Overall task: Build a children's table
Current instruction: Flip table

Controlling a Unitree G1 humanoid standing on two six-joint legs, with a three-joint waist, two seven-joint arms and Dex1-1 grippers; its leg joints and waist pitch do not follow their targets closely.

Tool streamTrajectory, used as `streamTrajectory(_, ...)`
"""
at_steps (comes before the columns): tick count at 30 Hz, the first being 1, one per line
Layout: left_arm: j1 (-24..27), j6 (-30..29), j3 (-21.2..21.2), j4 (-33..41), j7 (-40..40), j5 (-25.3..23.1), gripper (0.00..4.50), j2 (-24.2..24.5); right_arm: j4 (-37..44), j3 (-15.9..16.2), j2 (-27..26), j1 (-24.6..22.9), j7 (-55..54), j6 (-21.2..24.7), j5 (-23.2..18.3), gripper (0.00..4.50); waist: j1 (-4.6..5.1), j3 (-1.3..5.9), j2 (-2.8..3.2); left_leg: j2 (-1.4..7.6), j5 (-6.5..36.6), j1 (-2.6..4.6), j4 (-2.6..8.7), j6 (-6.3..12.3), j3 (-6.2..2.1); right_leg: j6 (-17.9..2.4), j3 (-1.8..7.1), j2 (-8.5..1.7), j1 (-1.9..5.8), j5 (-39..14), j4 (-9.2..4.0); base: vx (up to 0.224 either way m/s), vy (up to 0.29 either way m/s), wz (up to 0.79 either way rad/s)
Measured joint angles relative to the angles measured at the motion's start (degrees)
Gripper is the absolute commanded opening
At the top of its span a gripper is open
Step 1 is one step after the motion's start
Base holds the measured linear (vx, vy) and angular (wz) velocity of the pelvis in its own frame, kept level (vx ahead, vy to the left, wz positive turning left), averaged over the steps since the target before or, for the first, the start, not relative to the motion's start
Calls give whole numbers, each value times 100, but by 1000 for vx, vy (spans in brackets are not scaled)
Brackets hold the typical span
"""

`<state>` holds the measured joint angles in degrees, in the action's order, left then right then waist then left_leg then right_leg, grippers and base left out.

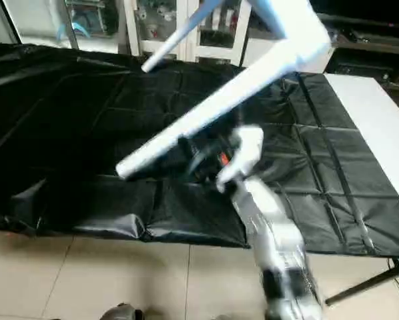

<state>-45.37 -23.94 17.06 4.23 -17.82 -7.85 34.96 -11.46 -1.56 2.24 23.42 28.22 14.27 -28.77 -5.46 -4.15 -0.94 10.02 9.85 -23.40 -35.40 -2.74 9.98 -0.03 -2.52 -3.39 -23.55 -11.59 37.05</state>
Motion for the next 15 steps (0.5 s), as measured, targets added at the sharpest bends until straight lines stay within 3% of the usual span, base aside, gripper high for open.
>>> streamTrajectory(5, 0, -41, 2, 81, 9, 22, 206, -4, -544, -276, 9, 430, 414, -371, -119, 417, -9, 2, -11, 0, -24, -47, -5, 45, 0, -2, -7, -2, -35, 3, 1, 0, 0, 0)
streamTrajectory(7, 0, -66, 2, 116, 9, 23, 206, -21, -691, -339, 20, 504, 572, -480, -224, 417, -13, 2, -12, 1, -31, -65, -8, 54, -1, -3, -12, -3, -48, 8, 2, 0, 0, 0)
streamTrajectory(8, 0, -79, 2, 118, 9, 23, 206, -29, -725, -367, 15, 513, 621, -501, -270, 385, -13, 1, -12, 2, -31, -66, -9, 56, -1, -3, -12, -3, -48, 8, 2, 0, 0, 0)
streamTrajectory(15, 74, -201, 3, 234, 13, 29, 206, -39, -885, -601, 21, 575, 1236, -558, -588, 332, -12, 0, -16, 4, -33, -66, -17, 57, -1, -12, -13, -3, -46, 21, 2, 0, 0, 0)
